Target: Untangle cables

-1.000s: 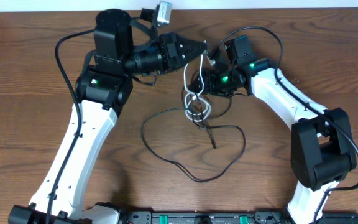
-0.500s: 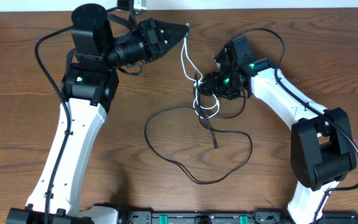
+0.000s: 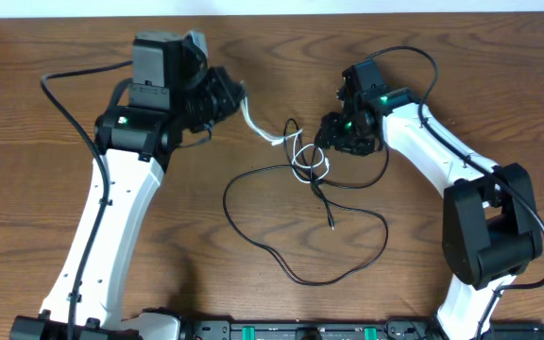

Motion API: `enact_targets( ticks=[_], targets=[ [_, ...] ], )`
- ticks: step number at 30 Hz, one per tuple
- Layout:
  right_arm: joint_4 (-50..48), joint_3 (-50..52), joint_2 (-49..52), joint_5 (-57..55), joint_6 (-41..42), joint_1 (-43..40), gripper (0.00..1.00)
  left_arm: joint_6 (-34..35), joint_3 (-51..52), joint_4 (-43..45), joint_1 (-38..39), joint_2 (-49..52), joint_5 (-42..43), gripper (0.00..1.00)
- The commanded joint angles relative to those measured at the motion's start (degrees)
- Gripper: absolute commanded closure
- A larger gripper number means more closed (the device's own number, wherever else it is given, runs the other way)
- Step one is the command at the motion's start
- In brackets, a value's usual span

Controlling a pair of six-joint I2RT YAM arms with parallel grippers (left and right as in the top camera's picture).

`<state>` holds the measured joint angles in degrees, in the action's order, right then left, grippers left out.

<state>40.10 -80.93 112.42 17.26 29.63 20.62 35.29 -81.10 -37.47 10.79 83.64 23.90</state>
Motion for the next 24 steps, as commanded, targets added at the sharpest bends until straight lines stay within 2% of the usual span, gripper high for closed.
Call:
enact_targets(
  ticks=[1,3,8,11,14,17,20,24],
  targets=[
    [-0.02,0.02,-1.46,0.04,1.14,-1.36,0.44,-6.25,-0.48,-2.97,0.83,0.55,-10.93,0.92],
    [-0.48,-0.2,-1.49,3.87,-0.68,-2.19,0.43,-8.5,-0.5,-4.9,0.81,1.05,-11.15,0.92],
    [-3.58,-0.98,-1.53,18.69,-7.32,-3.32,0.38,-9.22,-0.52,-4.52,0.92,1.2,-8.83,0.92],
    [-6.12,-1.68,-1.53,25.81,-8.07,-3.54,0.37,-12.81,-0.52,-0.87,0.92,1.01,1.57,0.92],
    [-9.64,-1.79,-1.53,31.85,-7.8,-3.54,0.35,-15.43,-0.57,5.38,0.72,1.01,19.19,0.92],
    [-11.54,-1.79,-1.53,34.25,-5.97,-3.56,0.35,-15.3,-0.57,12.28,0.35,1.01,32.5,0.92],
    [-13.51,-1.79,-1.53,36.33,-4.74,-3.89,0.34,-14.38,-0.57,17.0,-0.26,1.01,40.57,0.92],
    [-16.76,-1.79,-1.53,39.98,-2.89,-4.28,0.33,-13.14,-0.57,18.97,-1.68,1.01,48.65,0.92]
  ],
)
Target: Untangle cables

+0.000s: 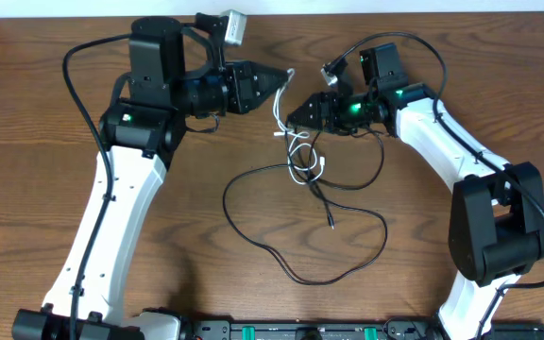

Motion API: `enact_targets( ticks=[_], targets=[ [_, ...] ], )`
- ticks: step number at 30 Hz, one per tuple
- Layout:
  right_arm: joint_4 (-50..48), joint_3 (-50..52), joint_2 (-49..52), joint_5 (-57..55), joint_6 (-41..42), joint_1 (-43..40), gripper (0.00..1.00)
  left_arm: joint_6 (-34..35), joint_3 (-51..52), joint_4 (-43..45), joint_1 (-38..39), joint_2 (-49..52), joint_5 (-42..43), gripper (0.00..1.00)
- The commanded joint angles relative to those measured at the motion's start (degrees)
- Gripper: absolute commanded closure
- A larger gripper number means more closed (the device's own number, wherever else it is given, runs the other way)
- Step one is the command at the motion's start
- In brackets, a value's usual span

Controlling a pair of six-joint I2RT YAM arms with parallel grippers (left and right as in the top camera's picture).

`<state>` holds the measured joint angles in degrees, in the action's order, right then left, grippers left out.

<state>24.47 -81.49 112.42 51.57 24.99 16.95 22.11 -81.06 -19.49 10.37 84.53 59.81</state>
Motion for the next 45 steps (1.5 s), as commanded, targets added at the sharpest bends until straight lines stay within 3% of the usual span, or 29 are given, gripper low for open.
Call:
enact_targets(
  ticks=[1,7,12,24,35,40,45],
  targets=[
    [-1.81,-1.22,-1.53,6.43,2.32,-0.66,0.32,0.94,-0.61,1.55,-1.57,0.11,14.34,0.92],
    [-3.21,-1.22,-1.53,9.18,5.22,-0.46,0.33,9.31,-0.61,12.55,-2.49,0.13,26.56,0.92],
    [-2.91,-1.22,-1.53,9.7,5.22,0.33,0.33,14.05,-0.61,20.61,-2.49,0.13,30.32,0.92],
    [-8.24,-1.22,-1.53,7.04,8.09,3.76,0.37,14.86,-0.61,20.9,-2.47,0.46,30.29,0.92],
    [0.63,-1.22,-1.51,7.67,1.27,-0.7,0.41,13.09,-0.46,20.87,-3.72,2.43,30.32,0.92],
    [2.97,-1.22,-1.53,13.81,-6.51,-3.39,0.33,13.16,-0.44,20.31,-3.72,5.22,30.29,0.92],
    [6.56,-1.22,-1.53,10.6,-9.44,-4.09,0.28,13.16,-0.44,18.05,-3.72,7.65,29.35,0.92]
  ],
)
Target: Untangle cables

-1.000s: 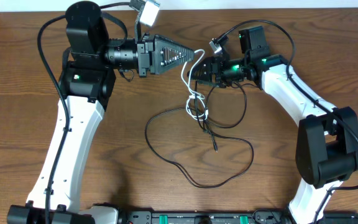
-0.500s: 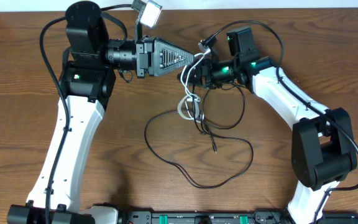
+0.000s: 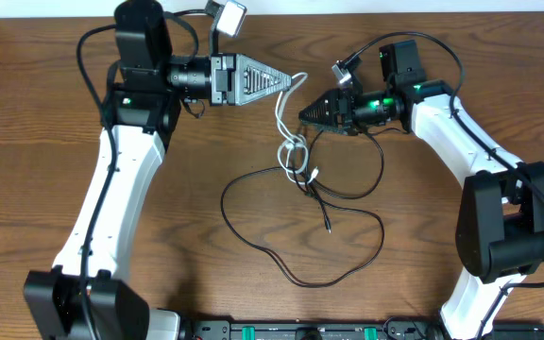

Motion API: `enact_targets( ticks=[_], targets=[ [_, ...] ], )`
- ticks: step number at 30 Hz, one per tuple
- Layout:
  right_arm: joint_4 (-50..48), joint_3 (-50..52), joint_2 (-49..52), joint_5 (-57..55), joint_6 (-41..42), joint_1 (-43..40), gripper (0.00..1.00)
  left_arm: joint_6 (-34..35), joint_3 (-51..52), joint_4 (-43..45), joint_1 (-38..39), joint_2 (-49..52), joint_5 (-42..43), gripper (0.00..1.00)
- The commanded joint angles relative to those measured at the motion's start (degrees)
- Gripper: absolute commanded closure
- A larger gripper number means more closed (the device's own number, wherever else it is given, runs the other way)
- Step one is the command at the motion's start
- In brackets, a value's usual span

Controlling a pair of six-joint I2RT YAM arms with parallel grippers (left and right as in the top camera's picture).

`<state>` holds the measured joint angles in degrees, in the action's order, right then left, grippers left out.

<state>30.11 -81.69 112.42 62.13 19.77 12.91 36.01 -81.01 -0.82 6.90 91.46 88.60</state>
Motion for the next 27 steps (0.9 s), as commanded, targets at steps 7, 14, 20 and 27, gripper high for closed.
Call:
enact_targets(
  ticks=[7,14,20,27],
  targets=[
    [2.34,-1.03,-2.43,-4.11,-11.26,0.26,0.27,-1.9,-0.22,-16.63,-0.24,2.03,-17.73,0.92],
    [4.11,-1.03,-5.88,-8.0,-17.0,1.66,0.19,0.7,-0.2,-31.95,-0.2,2.1,-39.43,0.92],
    [5.79,-1.03,-6.01,-8.28,-24.26,6.14,0.14,8.13,-0.2,-31.28,-0.2,2.1,-41.57,0.92],
    [5.64,-1.03,-6.01,-15.5,-24.63,11.04,0.11,16.5,-0.22,-31.3,-0.2,2.1,-41.38,0.92]
  ],
)
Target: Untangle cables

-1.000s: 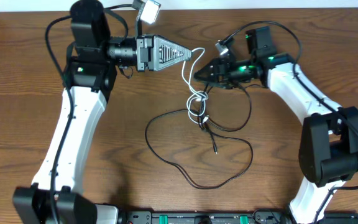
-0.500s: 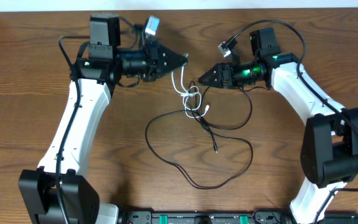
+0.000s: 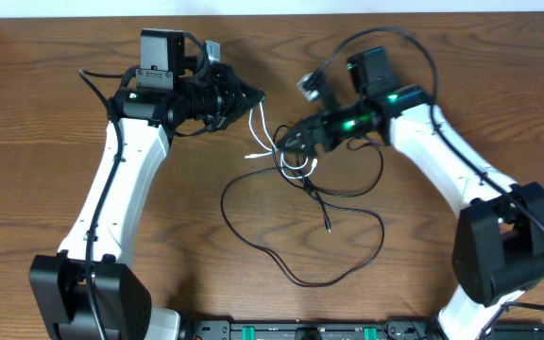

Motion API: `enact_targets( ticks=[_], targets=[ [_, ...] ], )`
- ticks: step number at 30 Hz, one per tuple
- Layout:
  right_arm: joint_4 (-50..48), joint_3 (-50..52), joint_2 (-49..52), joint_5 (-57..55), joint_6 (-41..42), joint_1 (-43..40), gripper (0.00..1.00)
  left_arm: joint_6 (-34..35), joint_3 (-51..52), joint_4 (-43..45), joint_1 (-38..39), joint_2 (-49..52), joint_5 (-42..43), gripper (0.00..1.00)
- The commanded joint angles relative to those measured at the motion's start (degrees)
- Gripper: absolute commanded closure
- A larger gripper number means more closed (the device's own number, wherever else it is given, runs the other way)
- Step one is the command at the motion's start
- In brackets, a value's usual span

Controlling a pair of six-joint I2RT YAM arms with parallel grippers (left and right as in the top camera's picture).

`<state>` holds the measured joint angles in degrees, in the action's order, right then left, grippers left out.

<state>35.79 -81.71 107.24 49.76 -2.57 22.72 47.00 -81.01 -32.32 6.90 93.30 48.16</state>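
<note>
A thin white cable (image 3: 263,126) and a long black cable (image 3: 346,270) are tangled in a small knot (image 3: 297,166) near the table's middle. My left gripper (image 3: 251,98) points right at the back of the table and is shut on the white cable's upper end. That cable runs down from it to the knot. My right gripper (image 3: 287,142) points left and down, with its tip right at the knot. It looks shut on the black cable there. The black cable's big loop lies toward the front, and its plug end (image 3: 331,225) sits inside the loop.
The brown wooden table (image 3: 26,189) ends at a white wall along the back. A black equipment bar (image 3: 281,331) runs along the front edge. The arms' own black wiring arches over each wrist. The right arm's base (image 3: 499,255) stands at the front right.
Both grippers have come down and closer to the knot. The left gripper drew back left from about mid-table. The right tip moved down-left onto the tangle, and the white cable hangs shorter.
At first both grippers were low beside the knot, the left holding the white cable's end. Later they were higher and further back, with the white cable stretched up from the knot. Now they are low again and close together, and the knot is still tangled.
</note>
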Motion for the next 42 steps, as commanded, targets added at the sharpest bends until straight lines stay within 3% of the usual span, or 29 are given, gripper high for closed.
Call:
enact_targets(
  ticks=[1,7,9,15,20,25,27,29,32,35,39,42],
  targets=[
    [-0.33,-1.01,-0.83,-3.15,-2.32,1.84,0.11,6.56,-0.22,0.2,-0.2,0.26,-0.68,0.93],
    [-3.15,-1.01,-0.83,-7.89,-2.47,4.52,0.15,11.85,-0.2,0.2,-0.2,0.26,5.11,0.92],
    [-4.2,-1.01,-0.83,-10.71,-1.31,5.35,0.21,12.94,-0.22,0.2,-0.2,0.26,7.45,0.92],
    [-7.91,-1.01,-0.83,-16.85,4.59,7.02,0.71,12.74,-0.22,0.2,-0.2,0.26,11.15,0.92],
    [-8.76,-1.01,-0.87,-16.83,8.5,5.66,0.99,8.24,-0.2,0.17,-0.59,0.26,6.69,0.92],
    [-6.69,-1.01,-1.55,-16.41,13.05,1.88,0.99,-1.99,-0.2,-0.39,-1.11,0.26,-2.4,0.92],
    [-5.6,-1.01,-2.16,-16.11,14.21,0.04,0.99,-8.85,-0.2,-2.51,-1.09,0.26,-11.89,0.92],
    [-4.2,-1.01,-3.15,-16.15,15.67,-2.03,0.99,-9.92,-0.2,-7.69,-0.98,0.28,-26.29,0.92],
    [-2.82,-1.01,-4.37,-16.06,16.52,-4.13,0.99,-9.94,-0.2,-12.44,-0.98,0.28,-35.32,0.92],
    [-2.4,-1.01,-5.33,-13.57,16.72,-5.22,0.99,-11.47,-0.2,-14.84,-0.98,0.28,-35.58,0.92],
    [-2.58,-1.01,-5.33,-11.21,16.65,-4.17,0.99,-11.37,-0.2,-14.82,-0.94,0.28,-29.94,0.92],
    [-2.49,-1.01,-5.33,-11.21,15.72,-2.62,0.85,-11.21,-0.2,-12.41,-0.94,0.28,-22.23,0.92]
  ],
)
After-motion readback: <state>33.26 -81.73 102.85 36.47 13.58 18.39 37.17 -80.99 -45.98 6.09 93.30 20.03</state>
